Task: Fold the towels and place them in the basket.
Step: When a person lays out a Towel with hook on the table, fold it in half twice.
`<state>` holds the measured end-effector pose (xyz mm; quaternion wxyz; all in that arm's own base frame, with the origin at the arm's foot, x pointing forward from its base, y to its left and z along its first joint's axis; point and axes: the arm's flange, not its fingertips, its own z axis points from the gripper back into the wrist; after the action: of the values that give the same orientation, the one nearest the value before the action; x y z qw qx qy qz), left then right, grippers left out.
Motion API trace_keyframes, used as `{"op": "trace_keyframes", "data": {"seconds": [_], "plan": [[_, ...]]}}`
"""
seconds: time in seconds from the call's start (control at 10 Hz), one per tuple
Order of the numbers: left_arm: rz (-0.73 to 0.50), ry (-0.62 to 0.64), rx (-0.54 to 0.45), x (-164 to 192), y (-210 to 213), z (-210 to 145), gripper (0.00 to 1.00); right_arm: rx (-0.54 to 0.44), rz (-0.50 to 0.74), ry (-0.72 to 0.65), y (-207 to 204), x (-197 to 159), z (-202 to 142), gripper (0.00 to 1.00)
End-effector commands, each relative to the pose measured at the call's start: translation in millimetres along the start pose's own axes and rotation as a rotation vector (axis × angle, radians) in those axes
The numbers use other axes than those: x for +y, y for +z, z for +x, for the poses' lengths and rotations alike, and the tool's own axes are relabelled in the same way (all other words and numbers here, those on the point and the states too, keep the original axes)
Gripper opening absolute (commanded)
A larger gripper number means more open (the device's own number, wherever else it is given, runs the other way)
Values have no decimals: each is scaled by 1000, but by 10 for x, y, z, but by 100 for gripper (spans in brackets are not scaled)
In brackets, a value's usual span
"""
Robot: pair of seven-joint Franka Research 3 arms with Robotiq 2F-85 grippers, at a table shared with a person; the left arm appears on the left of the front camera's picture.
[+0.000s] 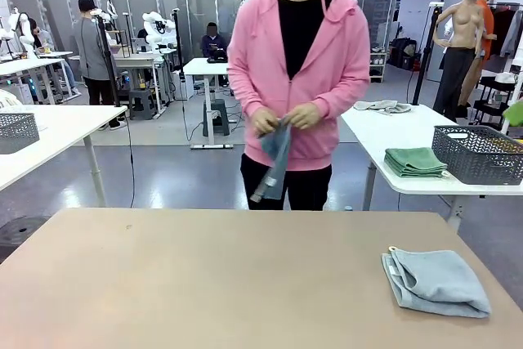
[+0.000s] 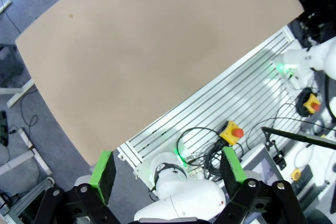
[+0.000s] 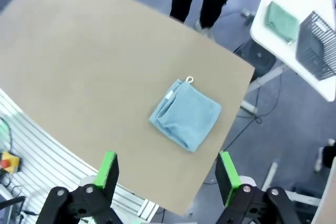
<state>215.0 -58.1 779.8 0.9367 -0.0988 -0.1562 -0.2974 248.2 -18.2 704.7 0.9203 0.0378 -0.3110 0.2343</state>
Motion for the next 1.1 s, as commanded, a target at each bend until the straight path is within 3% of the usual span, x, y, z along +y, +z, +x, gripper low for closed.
{"op": "trace_keyframes", "data": {"seconds": [0.0,0.2,0.3,1.0], "plan": [[10,-7,7,6,2,-11,100,2,6,-26,166,54,10,93],[10,-7,7,6,2,-11,100,14,63,-60,116,-29,77,93],[10,-7,7,6,2,-11,100,-20,7,3,211,56,15,93],[10,-7,7,6,2,-11,100,-20,7,3,211,56,15,93]]}}
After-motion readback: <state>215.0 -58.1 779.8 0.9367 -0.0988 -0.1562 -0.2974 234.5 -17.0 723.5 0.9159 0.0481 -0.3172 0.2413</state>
